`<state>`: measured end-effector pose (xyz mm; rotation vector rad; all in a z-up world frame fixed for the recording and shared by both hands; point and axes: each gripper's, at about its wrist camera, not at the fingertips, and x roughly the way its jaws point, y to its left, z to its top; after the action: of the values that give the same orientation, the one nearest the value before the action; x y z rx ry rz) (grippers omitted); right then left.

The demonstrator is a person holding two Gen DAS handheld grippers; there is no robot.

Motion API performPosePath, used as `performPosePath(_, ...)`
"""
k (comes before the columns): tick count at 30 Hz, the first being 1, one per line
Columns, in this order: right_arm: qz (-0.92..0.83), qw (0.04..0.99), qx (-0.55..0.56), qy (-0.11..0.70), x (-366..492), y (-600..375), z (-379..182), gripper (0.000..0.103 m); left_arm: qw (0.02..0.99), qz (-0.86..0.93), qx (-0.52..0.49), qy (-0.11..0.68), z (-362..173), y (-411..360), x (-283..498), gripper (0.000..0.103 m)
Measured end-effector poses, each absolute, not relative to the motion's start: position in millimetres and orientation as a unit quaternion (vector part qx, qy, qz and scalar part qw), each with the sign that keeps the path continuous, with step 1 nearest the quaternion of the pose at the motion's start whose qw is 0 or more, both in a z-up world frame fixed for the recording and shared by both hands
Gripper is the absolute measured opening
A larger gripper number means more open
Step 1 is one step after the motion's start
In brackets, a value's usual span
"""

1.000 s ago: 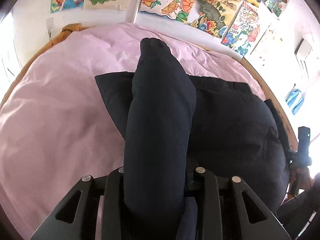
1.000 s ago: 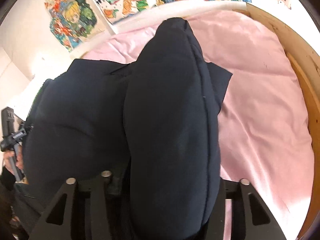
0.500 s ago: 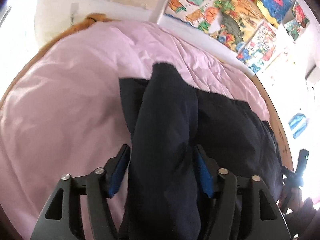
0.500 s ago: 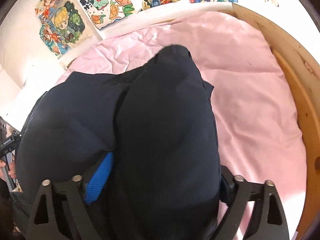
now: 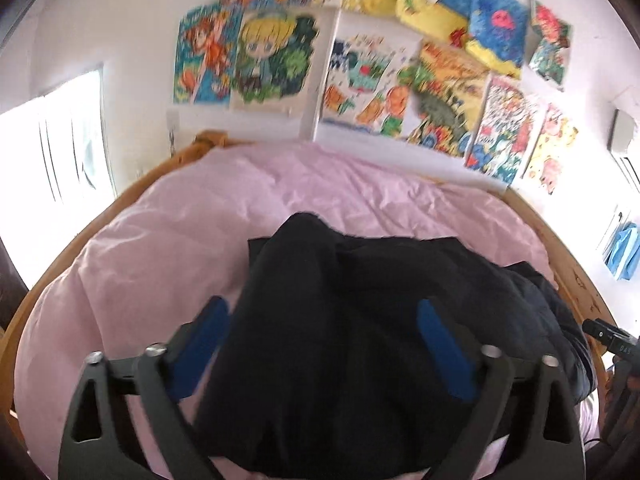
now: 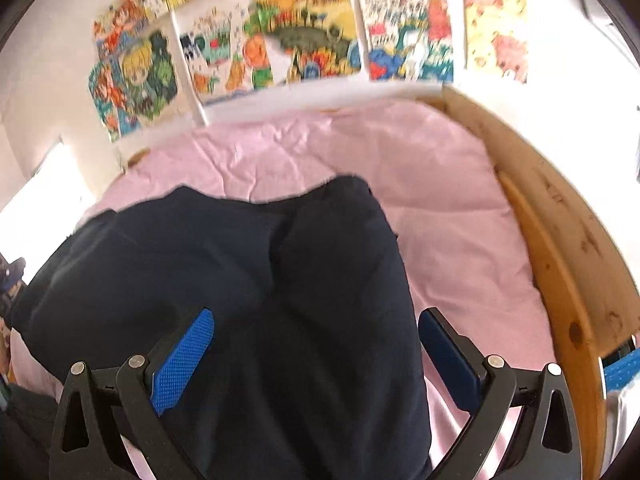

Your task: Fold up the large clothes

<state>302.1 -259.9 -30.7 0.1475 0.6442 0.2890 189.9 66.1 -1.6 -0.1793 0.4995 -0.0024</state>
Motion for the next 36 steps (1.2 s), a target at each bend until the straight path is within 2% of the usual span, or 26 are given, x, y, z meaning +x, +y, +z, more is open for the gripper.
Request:
performPosePath(9,0.124,0.966,0.082,0.210,240,-249,-13,0.103,0.979,-0.010,-0.098,0.180,-6,33,146,0.098)
performPosePath(12,0.123,0.971,0.087,0.186,220,-246,-11,0.103,0.980,-0.014,-0.098,0.174,-8,24,131,0.101)
performPosePath(20,0.141,0.981,0.060,0.121,168,-223,-8,0.103,0.985,-0.033,-0.054,0.162,-4,-10,96,0.101)
performPosePath(29,0.157,0.985,0.024,0.074,118,-202,-10,0.103,0.986,-0.042,-0.019,0.162,-10,-35,66,0.101)
performPosePath(36,0.159,0.983,0.042,0.080,102,-201,-18,0.103,0.983,-0.043,-0.014,0.180,-18,-38,52,0.101)
